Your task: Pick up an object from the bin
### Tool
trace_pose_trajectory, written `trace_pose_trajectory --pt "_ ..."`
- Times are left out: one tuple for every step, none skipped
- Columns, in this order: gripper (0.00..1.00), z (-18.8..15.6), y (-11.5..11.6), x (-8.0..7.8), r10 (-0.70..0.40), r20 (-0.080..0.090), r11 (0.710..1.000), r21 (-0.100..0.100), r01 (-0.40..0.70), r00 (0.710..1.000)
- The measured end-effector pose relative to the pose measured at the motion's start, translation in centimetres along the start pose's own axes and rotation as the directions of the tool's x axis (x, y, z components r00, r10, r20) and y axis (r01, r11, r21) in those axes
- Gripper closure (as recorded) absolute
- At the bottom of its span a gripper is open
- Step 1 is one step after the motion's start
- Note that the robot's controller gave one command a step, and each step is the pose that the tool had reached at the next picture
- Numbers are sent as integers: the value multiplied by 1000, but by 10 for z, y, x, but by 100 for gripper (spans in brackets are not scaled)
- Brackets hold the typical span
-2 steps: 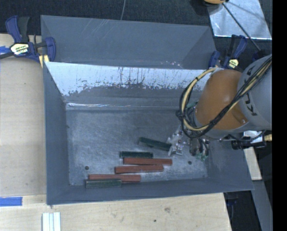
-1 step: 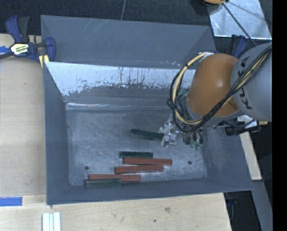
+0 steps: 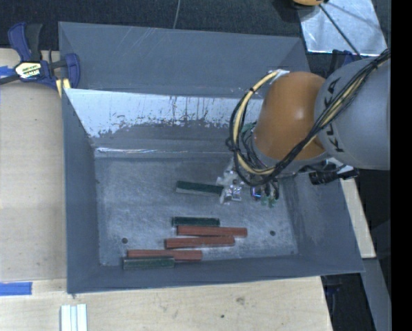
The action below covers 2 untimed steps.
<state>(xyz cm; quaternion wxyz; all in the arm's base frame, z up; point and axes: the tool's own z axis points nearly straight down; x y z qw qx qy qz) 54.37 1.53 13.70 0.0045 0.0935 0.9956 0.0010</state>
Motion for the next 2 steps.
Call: trace_pose_trajectory --pt "100 -31 -19 11 -18 -16 1000 4 18 1000" --pt "100 -73 24 -13 -2 -6 1000 3 2 1000"
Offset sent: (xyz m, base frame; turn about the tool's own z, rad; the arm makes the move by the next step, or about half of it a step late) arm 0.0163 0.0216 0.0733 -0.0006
